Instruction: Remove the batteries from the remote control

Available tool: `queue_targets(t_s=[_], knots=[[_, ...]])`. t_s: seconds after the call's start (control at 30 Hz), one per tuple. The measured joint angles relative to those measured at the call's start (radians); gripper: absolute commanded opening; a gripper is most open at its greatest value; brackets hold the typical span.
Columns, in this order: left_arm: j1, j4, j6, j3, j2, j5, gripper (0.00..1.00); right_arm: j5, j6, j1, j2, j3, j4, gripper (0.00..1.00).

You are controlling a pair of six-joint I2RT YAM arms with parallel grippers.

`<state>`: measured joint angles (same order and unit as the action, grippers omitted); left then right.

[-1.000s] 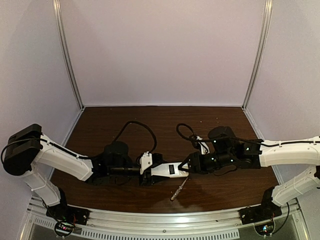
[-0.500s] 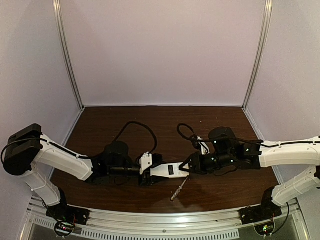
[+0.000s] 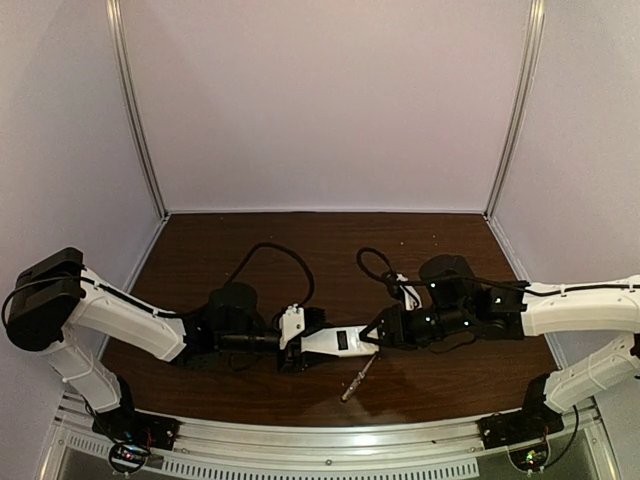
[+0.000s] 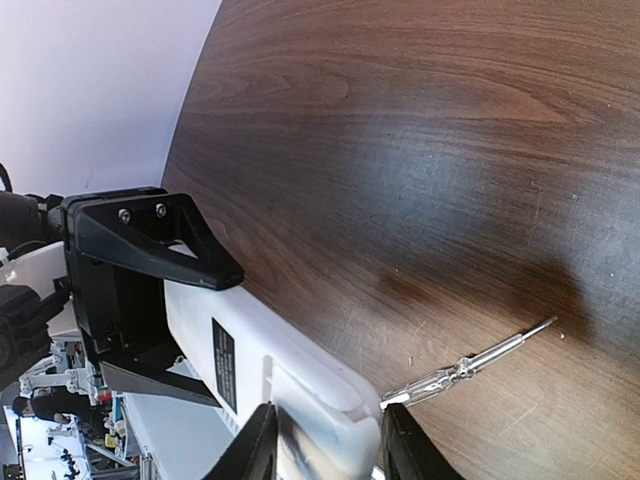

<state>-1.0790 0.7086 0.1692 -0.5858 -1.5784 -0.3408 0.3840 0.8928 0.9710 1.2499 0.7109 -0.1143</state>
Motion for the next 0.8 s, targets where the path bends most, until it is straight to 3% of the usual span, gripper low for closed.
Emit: queue_targets(t_s=[0.6,0.8], knots=[[0.000,0.001,0.000,0.000,0.000,0.000,0.00,-0.035,-0.006,0.000,-0.055,-0.015,-0.037,0.21],[0.000,-0.006,0.000,0.000,0.000,0.001,0.00,-0.044,-0.005,0.000,-0.074,-0.018,-0.038,0.11]])
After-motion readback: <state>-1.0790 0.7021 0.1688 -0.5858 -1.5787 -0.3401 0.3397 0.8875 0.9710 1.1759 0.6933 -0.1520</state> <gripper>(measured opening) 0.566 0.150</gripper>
